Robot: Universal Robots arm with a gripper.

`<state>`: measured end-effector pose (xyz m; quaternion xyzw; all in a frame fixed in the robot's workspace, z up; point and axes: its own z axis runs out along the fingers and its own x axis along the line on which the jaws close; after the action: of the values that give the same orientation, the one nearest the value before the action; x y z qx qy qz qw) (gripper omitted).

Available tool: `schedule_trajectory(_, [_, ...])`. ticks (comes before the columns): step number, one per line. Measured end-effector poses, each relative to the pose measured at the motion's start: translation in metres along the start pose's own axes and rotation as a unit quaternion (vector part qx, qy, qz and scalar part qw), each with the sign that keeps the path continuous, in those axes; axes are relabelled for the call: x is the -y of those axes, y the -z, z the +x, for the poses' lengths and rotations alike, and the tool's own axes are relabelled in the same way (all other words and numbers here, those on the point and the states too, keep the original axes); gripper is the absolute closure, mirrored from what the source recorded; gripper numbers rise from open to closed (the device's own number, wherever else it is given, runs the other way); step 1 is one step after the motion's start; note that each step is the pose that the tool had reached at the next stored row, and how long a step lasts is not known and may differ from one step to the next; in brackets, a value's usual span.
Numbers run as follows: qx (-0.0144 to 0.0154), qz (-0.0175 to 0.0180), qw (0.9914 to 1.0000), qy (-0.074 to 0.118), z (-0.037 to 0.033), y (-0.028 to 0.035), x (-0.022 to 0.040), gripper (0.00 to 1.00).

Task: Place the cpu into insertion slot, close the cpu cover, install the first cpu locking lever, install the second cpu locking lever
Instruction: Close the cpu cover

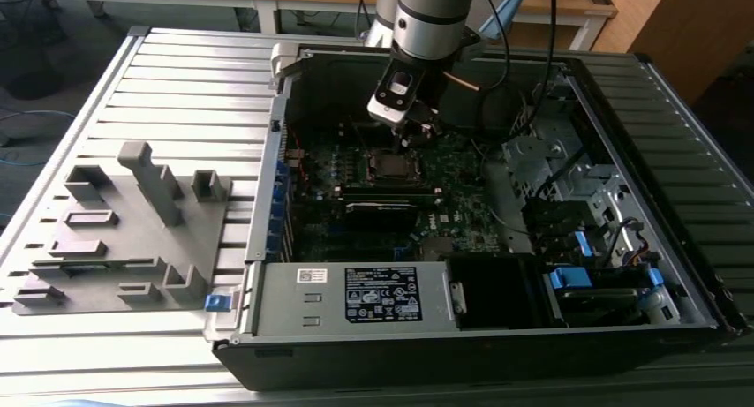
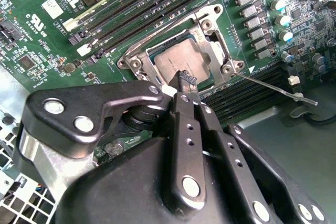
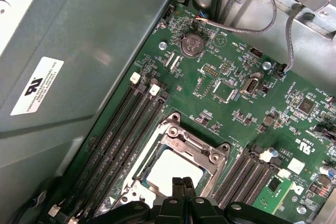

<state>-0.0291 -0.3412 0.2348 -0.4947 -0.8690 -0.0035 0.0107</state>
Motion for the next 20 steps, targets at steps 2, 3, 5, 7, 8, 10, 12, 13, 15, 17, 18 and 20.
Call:
schedule_trajectory(2, [0.0, 0.0, 1.0, 0.0, 0.0, 0.0, 0.0, 0.89])
schedule_trajectory(3, [0.0, 0.0, 1.0, 0.001, 0.0, 0.0, 0.0, 0.89])
schedule_trajectory(5, [0.0, 0.0, 1.0, 0.002, 0.0, -0.0001, 0.0, 0.89])
schedule_trajectory(7, [0.0, 0.0, 1.0, 0.002, 0.0, -0.0001, 0.0, 0.89])
schedule_trajectory(8, [0.0, 0.0, 1.0, 0.003, 0.0, -0.0001, 0.0, 0.89])
schedule_trajectory(10, [0.0, 0.0001, 0.99999, 0.005, 0.0, -0.0001, 0.0, 0.89])
schedule_trajectory(12, [0.0, 0.0001, 0.99998, 0.007, 0.0, -0.0001, 0.0, 0.89])
schedule_trajectory(13, [0.0, 0.0001, 0.99997, 0.008, 0.0, -0.0001, 0.0, 0.89])
schedule_trajectory(15, [0.0, 0.0002, 0.99995, 0.01, 0.0, -0.0001, 0.0, 0.89])
schedule_trajectory(17, [0.0, 0.0002, 0.99992, 0.013, 0.0, -0.0001, 0.0, 0.89])
schedule_trajectory(18, [0.0, 0.0003, 0.99989, 0.015, 0.0, -0.0001, 0.0, 0.89])
schedule_trajectory(20, [0.0001, 0.0004, 0.99977, 0.021, 0.0, -0.0001, 0.0, 0.89])
